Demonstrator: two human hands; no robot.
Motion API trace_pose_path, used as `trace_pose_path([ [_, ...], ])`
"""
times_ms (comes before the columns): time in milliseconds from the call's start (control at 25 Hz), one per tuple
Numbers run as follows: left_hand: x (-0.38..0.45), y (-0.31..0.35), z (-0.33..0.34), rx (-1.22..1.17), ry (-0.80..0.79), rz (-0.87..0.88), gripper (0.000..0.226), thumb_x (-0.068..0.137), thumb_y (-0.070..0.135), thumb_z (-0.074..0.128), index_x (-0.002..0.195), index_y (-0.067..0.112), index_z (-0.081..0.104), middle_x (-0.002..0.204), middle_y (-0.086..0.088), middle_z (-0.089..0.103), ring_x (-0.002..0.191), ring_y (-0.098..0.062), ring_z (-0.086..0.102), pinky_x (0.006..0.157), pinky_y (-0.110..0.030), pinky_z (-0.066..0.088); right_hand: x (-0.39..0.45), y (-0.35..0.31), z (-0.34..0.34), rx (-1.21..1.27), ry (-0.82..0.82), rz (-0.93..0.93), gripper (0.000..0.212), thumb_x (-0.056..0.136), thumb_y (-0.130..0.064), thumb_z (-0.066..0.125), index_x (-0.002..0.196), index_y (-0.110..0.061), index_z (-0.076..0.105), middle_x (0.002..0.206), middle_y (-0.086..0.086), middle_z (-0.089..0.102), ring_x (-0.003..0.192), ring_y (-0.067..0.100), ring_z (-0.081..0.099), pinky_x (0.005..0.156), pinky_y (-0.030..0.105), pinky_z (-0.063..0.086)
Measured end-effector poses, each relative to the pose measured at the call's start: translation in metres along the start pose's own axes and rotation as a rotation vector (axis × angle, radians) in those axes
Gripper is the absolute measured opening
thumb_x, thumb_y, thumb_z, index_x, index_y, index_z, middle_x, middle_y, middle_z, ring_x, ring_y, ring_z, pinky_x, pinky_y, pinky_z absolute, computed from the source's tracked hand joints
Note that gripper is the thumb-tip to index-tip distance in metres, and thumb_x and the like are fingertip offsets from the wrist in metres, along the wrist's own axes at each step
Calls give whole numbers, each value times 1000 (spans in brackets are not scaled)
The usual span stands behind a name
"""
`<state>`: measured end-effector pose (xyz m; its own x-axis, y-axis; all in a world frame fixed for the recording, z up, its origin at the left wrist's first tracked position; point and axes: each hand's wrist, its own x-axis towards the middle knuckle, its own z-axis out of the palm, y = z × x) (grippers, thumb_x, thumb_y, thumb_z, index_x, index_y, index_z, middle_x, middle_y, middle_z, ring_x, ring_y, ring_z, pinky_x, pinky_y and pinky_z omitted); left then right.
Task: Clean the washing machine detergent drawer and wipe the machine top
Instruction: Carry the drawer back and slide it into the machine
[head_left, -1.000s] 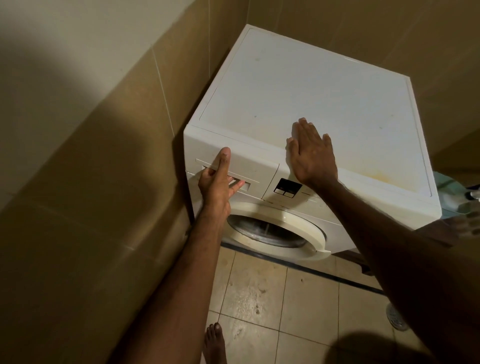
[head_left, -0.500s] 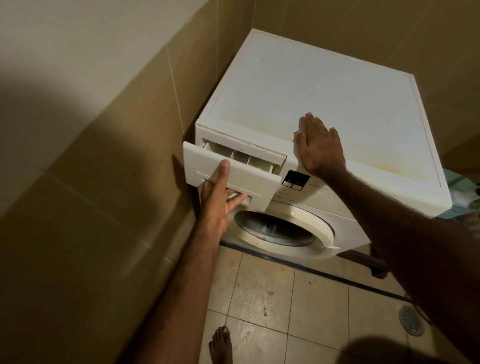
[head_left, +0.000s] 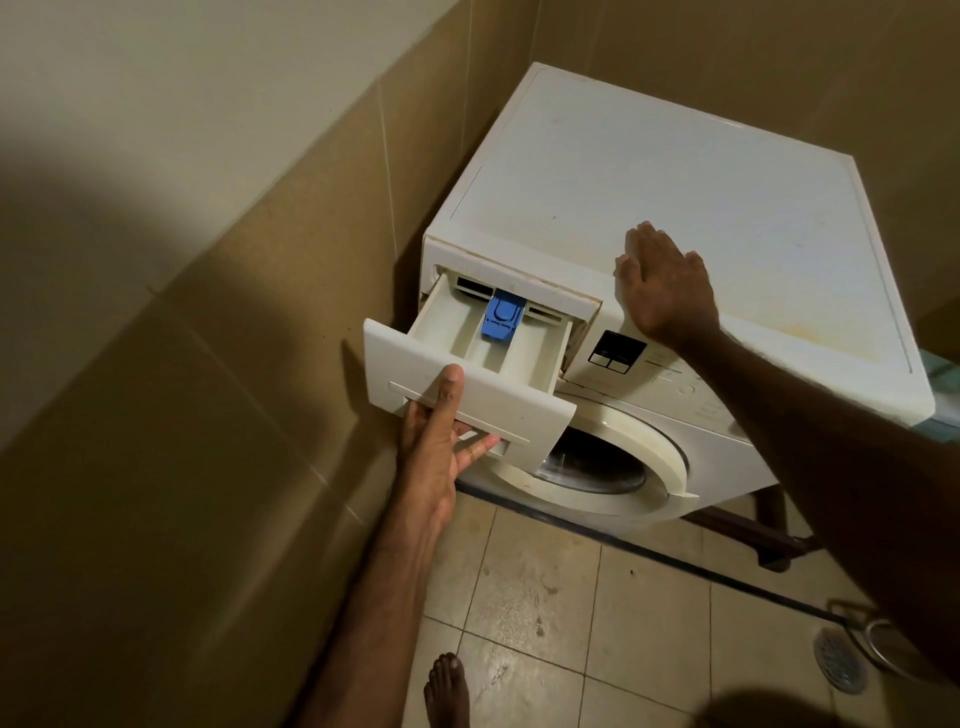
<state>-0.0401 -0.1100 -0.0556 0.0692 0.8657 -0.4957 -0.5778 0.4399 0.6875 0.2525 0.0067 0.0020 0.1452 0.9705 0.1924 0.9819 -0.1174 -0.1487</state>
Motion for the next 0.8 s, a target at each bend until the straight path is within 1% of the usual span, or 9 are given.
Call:
trace_pose_path([
  [120, 3, -3, -2, 5, 7, 4, 67, 80, 39, 77, 142, 26, 54, 128, -14, 71, 115, -32, 72, 80, -51, 63, 1, -1, 0, -6, -3, -2, 42, 103, -35, 21, 121, -6, 47, 130, 19, 54, 120, 34, 52, 98, 58, 44],
  [280, 11, -2, 4, 5, -8, 10, 69, 81, 39, 76, 144, 24, 52, 127, -14, 71, 116, -32, 71, 82, -52, 63, 1, 1, 2, -5, -22, 8, 47, 104, -37, 21, 127, -6, 47, 136, 19, 54, 127, 35, 51, 103, 60, 42],
  [440, 32, 1, 24, -4, -24, 6, 65, 86, 36, 75, 144, 21, 51, 126, -15, 72, 114, -32, 72, 79, -51, 64, 1, 2, 2, -1, -25, -3, 49, 105, -38, 20, 131, -6, 47, 141, 17, 53, 131, 34, 49, 107, 60, 41],
  [600, 59, 3, 46, -5, -29, 6, 68, 82, 38, 78, 143, 19, 52, 127, -16, 72, 115, -33, 71, 79, -51, 63, 1, 4, 4, 9, -24, -9, 51, 107, -36, 22, 142, -7, 45, 157, 14, 44, 147, 30, 39, 116, 61, 33],
  [680, 71, 5, 57, 4, -31, 6, 63, 85, 37, 77, 141, 20, 54, 127, -16, 71, 117, -35, 70, 80, -53, 63, 1, 5, 6, 11, -23, -11, 50, 107, -36, 22, 141, -8, 45, 158, 13, 44, 147, 29, 38, 116, 60, 33],
  [760, 85, 6, 67, 17, -18, 5, 52, 91, 36, 75, 137, 22, 56, 127, -14, 71, 119, -35, 68, 83, -52, 63, 3, 5, 8, 5, -18, -8, 49, 106, -36, 22, 139, -8, 46, 157, 13, 45, 145, 29, 39, 114, 60, 34],
  [800, 91, 6, 73, 25, -13, 5, 48, 92, 37, 75, 134, 23, 57, 127, -13, 71, 120, -34, 67, 84, -51, 63, 3, 5, 8, 4, -17, -1, 50, 106, -35, 22, 141, -8, 45, 158, 13, 44, 146, 29, 39, 114, 59, 34],
])
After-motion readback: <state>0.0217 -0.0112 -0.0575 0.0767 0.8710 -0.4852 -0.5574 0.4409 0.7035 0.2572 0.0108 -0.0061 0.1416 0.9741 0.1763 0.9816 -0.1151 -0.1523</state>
